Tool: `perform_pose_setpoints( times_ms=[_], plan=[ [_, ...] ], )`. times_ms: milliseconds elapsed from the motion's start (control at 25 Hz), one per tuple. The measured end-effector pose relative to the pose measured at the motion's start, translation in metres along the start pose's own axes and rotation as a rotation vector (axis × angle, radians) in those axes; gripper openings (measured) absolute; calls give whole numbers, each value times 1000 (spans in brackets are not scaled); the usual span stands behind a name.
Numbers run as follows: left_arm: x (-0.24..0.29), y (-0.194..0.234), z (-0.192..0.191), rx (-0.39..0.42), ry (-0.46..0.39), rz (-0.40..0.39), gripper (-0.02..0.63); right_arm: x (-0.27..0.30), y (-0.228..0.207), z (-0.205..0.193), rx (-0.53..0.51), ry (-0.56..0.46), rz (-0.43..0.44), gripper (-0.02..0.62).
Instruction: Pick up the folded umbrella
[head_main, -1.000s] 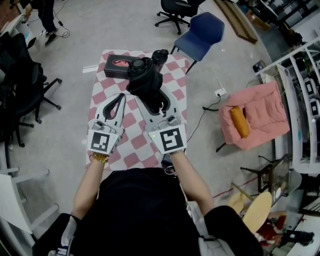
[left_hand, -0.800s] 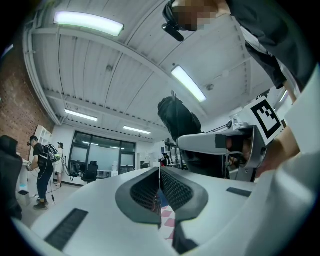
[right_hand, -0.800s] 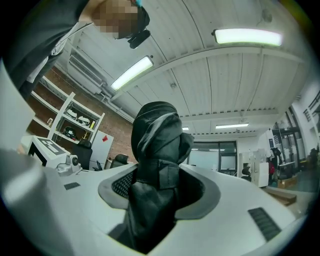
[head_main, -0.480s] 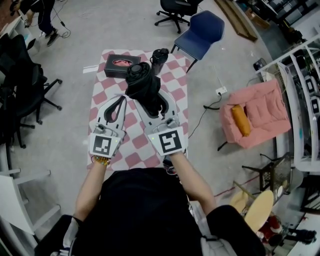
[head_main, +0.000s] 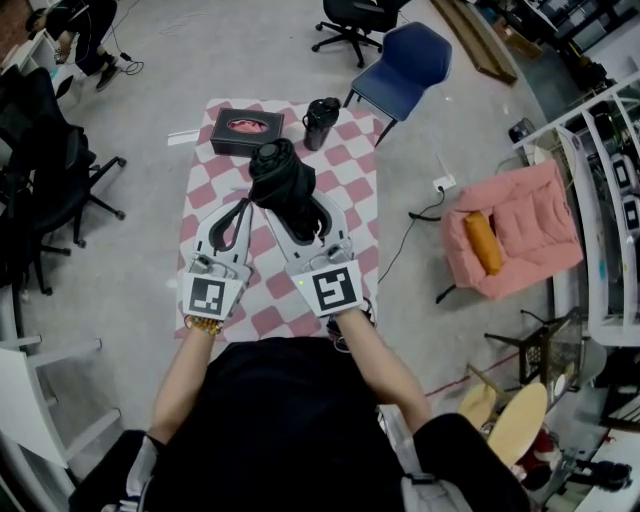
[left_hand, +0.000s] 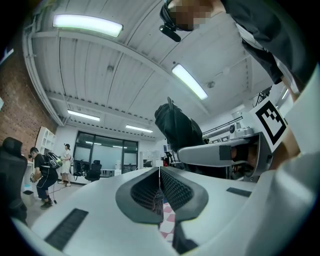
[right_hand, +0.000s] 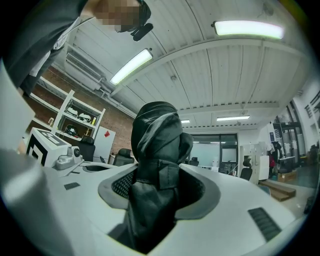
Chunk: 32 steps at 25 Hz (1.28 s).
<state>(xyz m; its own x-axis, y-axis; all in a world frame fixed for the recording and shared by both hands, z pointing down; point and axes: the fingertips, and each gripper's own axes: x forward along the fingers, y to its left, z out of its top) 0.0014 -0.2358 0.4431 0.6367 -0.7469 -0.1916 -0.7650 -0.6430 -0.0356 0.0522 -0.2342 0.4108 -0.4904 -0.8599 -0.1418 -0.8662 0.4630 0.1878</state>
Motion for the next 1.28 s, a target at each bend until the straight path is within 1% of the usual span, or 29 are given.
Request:
perform_pose_setpoints(
  times_ms=[200,520,840,1280],
  plan=[
    [-4,-1,-8,-5,25,3,15,-3,2,-10,-4,35,9,219],
    [-8,-3,-21,-28,59,3,15,-7,8,-30,44,84,11,218],
    [-12,1,-23,-27,65,7,15,-6,15,-36,41,102,28,218],
    [-12,-3,-23,-33,70,0,15,-10,14,-42,43,114,20,218]
  ],
)
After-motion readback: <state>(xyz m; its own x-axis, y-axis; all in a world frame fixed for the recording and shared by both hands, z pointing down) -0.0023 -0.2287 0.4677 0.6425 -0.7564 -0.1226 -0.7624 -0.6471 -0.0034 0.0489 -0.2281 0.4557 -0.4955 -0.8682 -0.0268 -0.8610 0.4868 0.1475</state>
